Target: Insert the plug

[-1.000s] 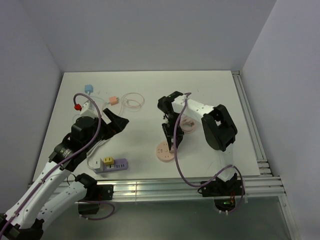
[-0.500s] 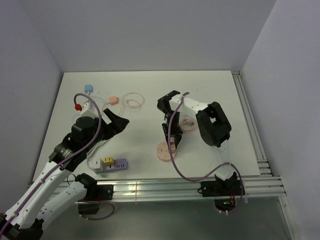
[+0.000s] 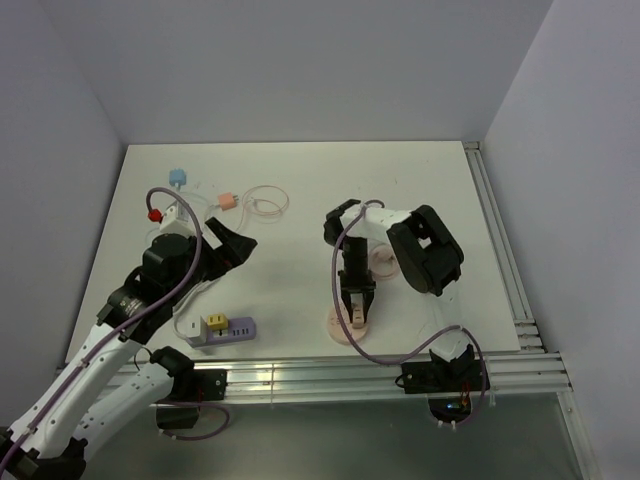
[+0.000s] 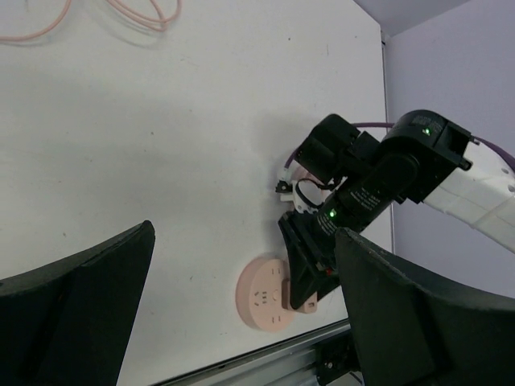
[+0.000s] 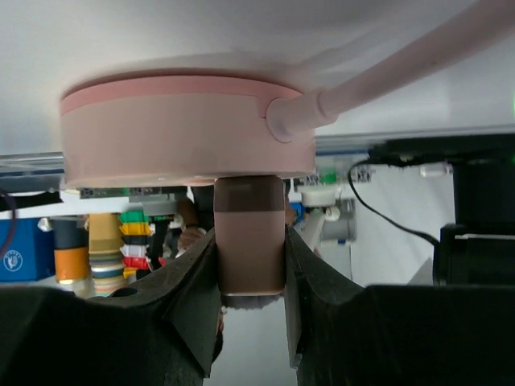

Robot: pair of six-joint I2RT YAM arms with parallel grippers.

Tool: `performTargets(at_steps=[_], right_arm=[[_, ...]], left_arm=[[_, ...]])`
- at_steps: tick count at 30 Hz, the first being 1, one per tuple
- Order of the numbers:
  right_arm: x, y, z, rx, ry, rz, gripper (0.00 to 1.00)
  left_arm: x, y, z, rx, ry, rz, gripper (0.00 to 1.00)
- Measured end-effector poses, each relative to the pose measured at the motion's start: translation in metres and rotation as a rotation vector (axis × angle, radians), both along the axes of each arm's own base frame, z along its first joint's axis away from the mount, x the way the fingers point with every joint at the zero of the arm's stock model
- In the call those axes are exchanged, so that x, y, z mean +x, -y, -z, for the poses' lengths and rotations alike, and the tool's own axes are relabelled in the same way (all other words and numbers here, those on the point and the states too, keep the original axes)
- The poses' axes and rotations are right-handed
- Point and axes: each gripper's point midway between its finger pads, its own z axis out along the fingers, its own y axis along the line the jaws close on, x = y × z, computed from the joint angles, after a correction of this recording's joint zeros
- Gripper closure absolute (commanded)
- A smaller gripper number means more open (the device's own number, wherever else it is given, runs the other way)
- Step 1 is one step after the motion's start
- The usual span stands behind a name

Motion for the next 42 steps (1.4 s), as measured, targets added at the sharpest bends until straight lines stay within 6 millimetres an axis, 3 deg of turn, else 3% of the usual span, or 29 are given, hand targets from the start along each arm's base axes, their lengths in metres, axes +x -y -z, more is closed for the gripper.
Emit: performTargets(at_steps=[4,7,12,20,23,24,26,28,30,32,35,38,42], right_arm=[[-0.030,0.018,0.001,-0.074,-0.076,-0.015,1.00],[-0.040,0.029,0.002,-0.122,-0.102,-0.042,1.00],[-0.048,0.042,0.003,-0.150,-0.095,-0.065,1.00],[-0.047,0.042,0.004,-0.113,-0.088,-0.024,1.00],[-0.047,0.043,0.004,-0.103,-0.076,-0.027,0.88],[-0.046,0.042,0.004,-0.096,-0.065,-0.028,0.70],[-0.045,0.042,0.005,-0.076,-0.031,-0.030,0.51],[-0.026,0.039,0.023,-0.032,0.106,-0.050,0.33],[-0.015,0.034,0.022,0.024,0.182,-0.061,0.26],[0.006,0.024,0.022,0.088,0.316,-0.070,0.24],[0.056,0.002,0.018,0.187,0.588,-0.068,0.19],[0.091,-0.012,0.002,0.248,0.783,-0.056,0.08],[0.111,-0.022,-0.042,0.340,0.965,-0.035,0.07]], left_arm=[[-0.001,-0.001,0.005,0.007,-0.021,-0.004,0.01],[-0.003,-0.002,0.002,-0.007,-0.016,-0.008,0.01],[-0.005,-0.005,-0.002,-0.017,-0.006,-0.021,0.01],[-0.003,-0.005,0.010,0.012,-0.048,-0.028,0.02],[-0.002,-0.005,0.015,0.024,-0.066,-0.029,0.02],[-0.002,-0.005,0.017,0.029,-0.072,-0.029,0.01],[-0.001,-0.005,0.020,0.038,-0.082,-0.033,0.01],[0.001,-0.006,0.022,0.047,-0.089,-0.041,0.01],[0.004,-0.006,0.022,0.056,-0.097,-0.048,0.01],[0.007,-0.005,0.021,0.067,-0.104,-0.054,0.00],[0.013,-0.005,0.018,0.090,-0.120,-0.062,0.01],[0.025,-0.004,0.008,0.118,-0.128,-0.081,0.01],[0.047,-0.005,-0.006,0.156,-0.135,-0.118,0.01]])
